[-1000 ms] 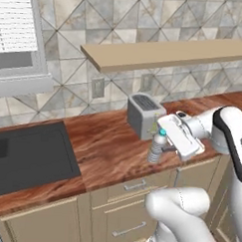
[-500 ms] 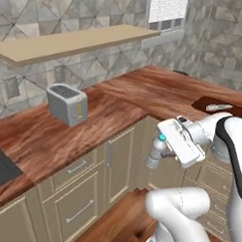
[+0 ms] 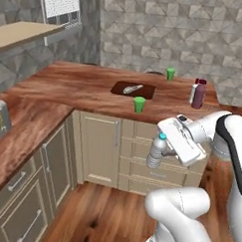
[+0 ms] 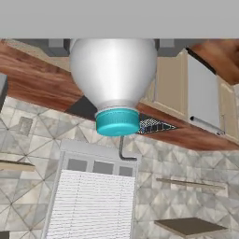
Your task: Place the drinks on the dining counter in a tight cluster.
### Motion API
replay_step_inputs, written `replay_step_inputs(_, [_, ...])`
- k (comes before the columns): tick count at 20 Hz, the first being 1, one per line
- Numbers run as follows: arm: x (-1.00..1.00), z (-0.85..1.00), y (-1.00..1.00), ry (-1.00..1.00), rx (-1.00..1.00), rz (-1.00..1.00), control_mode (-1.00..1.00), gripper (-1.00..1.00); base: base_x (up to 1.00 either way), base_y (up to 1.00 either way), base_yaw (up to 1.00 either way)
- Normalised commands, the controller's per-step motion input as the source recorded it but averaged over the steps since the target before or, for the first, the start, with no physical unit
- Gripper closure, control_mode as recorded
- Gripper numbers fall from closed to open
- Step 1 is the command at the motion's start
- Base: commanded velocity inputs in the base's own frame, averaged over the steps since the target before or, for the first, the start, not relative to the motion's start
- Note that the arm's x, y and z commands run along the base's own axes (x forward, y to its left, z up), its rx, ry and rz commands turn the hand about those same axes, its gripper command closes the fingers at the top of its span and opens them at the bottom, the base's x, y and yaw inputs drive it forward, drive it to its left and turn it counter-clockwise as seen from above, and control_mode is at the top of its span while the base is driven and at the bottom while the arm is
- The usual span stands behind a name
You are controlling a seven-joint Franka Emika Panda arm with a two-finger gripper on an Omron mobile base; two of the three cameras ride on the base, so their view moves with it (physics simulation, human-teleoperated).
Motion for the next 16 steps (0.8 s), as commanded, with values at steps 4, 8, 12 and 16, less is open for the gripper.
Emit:
replay_step_inputs(4, [0.0,0.0,0.0,0.0,0.0,0.0,1.0,1.0,0.06,-0.74,-0.27])
replay_step_inputs(8, [0.0,0.0,0.0,0.0,0.0,0.0,1.0,1.0,0.32,-1.0,0.22])
replay_step_inputs(12, [0.0,0.0,0.0,0.0,0.0,0.0,1.0,1.0,0.01,-1.0,0.08])
replay_step_inputs(16, [0.0,0.0,0.0,0.0,0.0,0.0,1.0,1.0,0.4,-1.0,0.06])
